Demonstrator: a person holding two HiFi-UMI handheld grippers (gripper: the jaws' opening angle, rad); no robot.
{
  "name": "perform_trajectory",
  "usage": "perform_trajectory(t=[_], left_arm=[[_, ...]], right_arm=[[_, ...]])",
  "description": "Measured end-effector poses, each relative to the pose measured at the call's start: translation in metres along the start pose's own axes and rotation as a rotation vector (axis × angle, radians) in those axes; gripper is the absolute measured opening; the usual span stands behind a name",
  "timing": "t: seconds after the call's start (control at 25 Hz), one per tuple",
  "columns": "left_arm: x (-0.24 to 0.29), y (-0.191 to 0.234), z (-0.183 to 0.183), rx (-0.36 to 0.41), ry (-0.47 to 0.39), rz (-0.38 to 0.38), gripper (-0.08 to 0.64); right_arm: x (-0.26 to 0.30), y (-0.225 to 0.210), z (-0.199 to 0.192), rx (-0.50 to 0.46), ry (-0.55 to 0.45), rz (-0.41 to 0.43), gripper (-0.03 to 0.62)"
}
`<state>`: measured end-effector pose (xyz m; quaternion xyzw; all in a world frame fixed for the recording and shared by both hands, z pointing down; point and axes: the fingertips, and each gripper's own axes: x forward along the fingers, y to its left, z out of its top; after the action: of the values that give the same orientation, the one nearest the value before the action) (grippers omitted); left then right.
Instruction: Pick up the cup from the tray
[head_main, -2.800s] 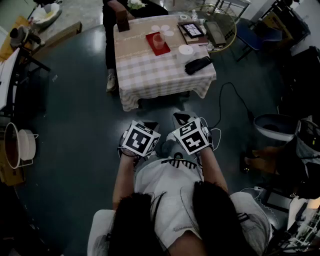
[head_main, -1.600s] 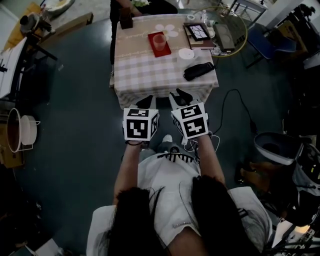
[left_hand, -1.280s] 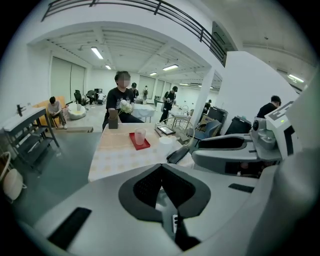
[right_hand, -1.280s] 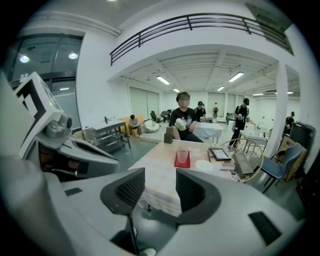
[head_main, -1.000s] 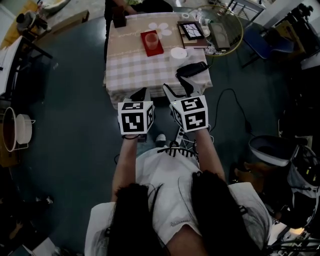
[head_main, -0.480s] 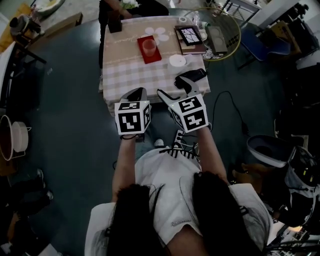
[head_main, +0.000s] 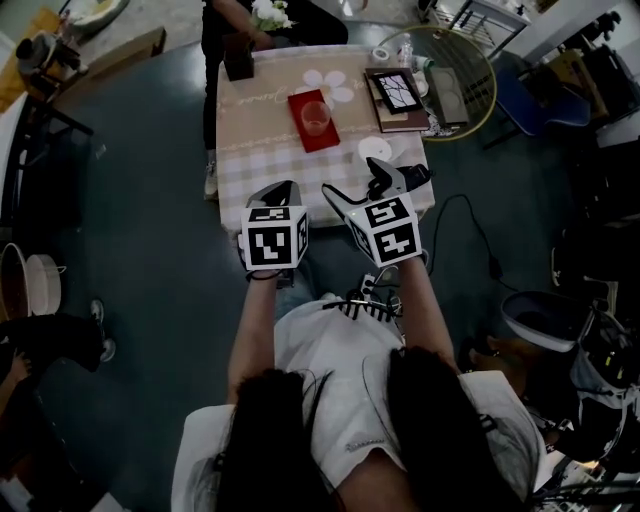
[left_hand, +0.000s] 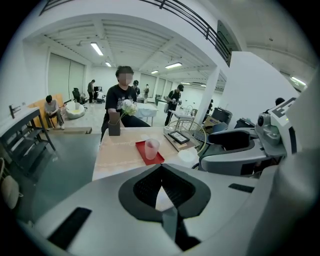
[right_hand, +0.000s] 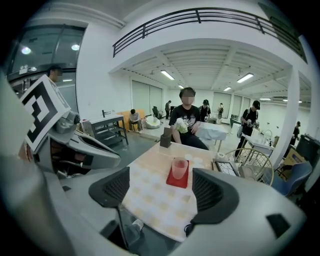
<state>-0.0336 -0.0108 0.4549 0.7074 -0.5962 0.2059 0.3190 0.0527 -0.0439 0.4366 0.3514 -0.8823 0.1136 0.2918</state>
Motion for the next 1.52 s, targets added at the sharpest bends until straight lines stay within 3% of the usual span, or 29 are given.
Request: perform_trajectory(t=[0.4, 0.8, 1.12, 1.52], left_arm=[[0.041, 0.052, 0.048, 0.027, 0.04, -0.041, 0.003], [0.069, 0.094, 0.072, 0.06, 0.091, -0.096, 0.003], [0.096, 0.108, 0.085, 0.052, 0.114, -0.113, 0.003], [0.135, 0.109, 0.093, 0.043, 0.168, -0.117, 0.003]], right_arm=[[0.068, -0.018, 0.046, 0.0, 0.044, -0.042, 0.396], [0.122, -0.03, 0.065, 0.049, 0.106, -0.101, 0.416], [0.152, -0.05, 0.053, 0.094, 0.178, -0.118, 0.416], [0.204, -0.074, 0.028, 0.122, 0.313, -0.063, 0.42]])
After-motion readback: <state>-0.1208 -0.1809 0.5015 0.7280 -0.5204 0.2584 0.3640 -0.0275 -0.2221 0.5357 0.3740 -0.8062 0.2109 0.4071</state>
